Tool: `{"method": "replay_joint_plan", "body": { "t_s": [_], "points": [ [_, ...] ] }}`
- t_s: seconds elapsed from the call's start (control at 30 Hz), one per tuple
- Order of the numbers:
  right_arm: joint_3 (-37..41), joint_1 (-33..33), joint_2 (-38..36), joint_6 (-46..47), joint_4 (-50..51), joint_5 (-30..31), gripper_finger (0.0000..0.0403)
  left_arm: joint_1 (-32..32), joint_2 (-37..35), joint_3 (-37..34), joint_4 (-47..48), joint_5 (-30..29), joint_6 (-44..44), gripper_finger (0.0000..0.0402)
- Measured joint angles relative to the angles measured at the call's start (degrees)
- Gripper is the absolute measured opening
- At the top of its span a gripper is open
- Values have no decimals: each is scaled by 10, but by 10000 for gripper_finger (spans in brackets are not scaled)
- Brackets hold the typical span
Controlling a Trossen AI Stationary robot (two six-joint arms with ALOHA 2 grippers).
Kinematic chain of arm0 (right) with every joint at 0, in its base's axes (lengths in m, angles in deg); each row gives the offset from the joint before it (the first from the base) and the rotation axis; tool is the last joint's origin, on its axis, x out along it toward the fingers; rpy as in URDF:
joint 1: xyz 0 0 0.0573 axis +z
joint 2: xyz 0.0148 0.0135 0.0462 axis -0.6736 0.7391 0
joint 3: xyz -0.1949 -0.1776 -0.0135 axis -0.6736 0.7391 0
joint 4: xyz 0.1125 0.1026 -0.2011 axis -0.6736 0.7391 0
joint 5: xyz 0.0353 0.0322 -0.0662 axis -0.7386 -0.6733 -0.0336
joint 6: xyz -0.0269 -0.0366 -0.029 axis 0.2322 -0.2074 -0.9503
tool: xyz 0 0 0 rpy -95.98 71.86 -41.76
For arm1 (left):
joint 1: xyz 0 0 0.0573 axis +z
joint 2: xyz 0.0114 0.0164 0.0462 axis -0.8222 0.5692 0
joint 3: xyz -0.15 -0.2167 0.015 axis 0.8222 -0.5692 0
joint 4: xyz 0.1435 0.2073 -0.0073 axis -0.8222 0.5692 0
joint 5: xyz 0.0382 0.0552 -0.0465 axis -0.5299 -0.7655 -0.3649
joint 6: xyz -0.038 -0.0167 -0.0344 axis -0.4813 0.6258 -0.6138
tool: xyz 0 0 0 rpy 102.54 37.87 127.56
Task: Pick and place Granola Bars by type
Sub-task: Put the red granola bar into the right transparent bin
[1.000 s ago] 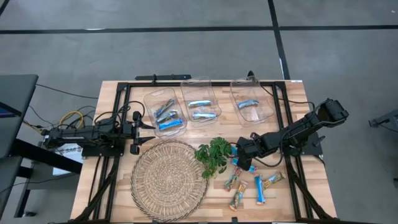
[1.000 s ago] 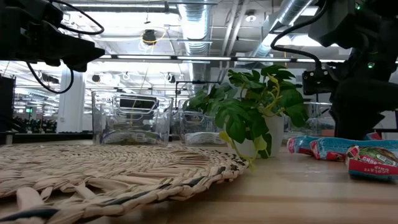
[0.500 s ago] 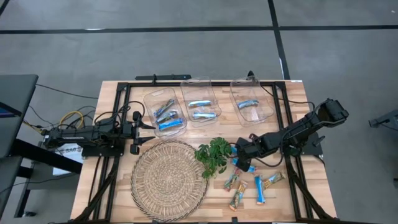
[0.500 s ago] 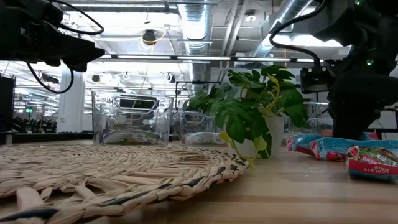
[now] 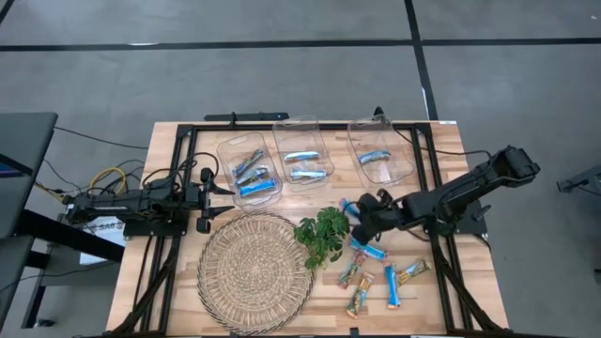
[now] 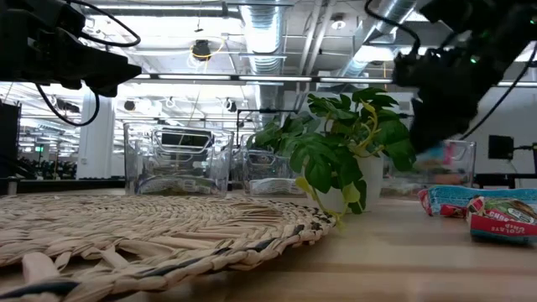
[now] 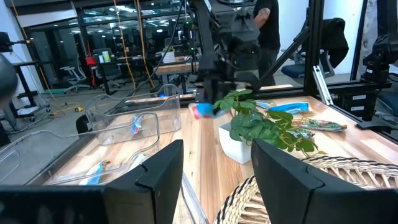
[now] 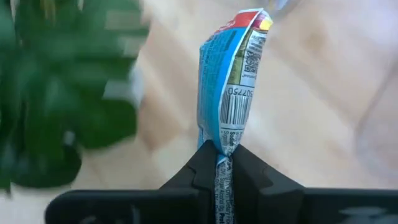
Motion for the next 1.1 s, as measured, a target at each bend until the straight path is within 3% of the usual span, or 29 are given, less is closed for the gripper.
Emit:
{"method": "replay_joint_plan", "body": {
  "t_s": [0.57, 0.87, 1.1],
  "points": [
    [0, -134, -128, -94, -14, 313, 19, 0, 0, 0, 0, 0, 0, 183],
    [-1, -233, -134, -119, 38, 291, 25, 0, 0, 0, 0, 0, 0, 183],
    [-1, -310, -100, -119, 80, 205, 22, 0, 0, 0, 0, 0, 0, 183]
  ]
}}
